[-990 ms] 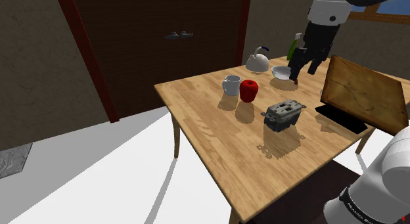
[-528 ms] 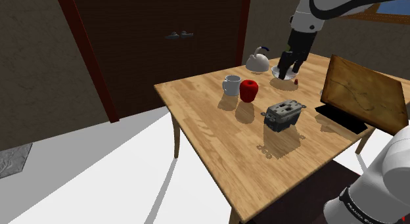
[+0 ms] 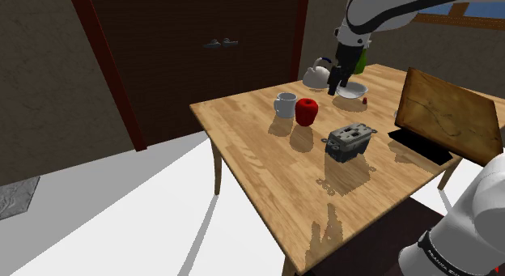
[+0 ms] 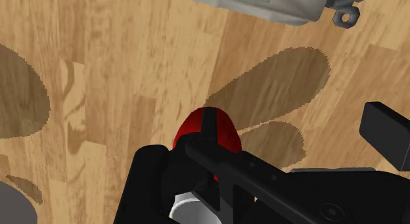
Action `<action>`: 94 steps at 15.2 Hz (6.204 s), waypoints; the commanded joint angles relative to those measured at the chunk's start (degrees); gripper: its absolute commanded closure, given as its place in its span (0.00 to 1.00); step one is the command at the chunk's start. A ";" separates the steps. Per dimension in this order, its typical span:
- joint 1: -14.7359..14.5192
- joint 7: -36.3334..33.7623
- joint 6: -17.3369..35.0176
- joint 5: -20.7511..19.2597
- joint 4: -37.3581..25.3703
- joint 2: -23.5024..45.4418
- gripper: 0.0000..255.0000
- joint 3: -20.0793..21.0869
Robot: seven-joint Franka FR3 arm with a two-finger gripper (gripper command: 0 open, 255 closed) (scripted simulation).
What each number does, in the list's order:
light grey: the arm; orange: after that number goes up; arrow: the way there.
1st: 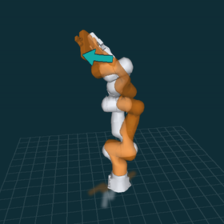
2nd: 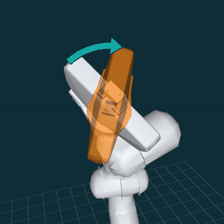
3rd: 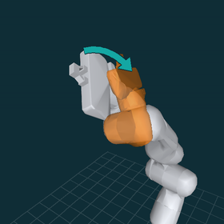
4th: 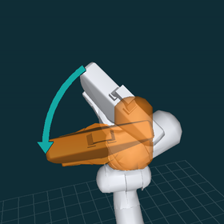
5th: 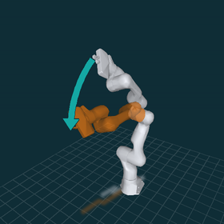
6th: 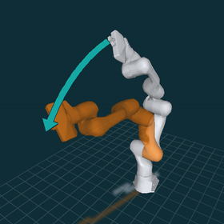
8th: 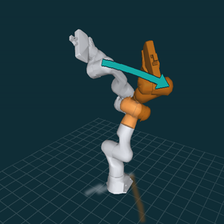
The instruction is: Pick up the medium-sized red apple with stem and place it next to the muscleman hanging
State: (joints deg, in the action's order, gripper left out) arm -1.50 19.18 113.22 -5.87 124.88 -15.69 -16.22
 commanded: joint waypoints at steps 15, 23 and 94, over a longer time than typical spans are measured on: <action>1.52 23.26 5.19 11.00 -25.07 31.38 0.00 -2.51; 1.69 23.64 8.20 11.60 -23.40 32.79 0.00 -2.32; 16.17 44.94 -11.70 13.42 -39.70 29.90 1.00 -10.66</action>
State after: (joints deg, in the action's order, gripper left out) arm 13.94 62.89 100.86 7.29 84.68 13.99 -26.54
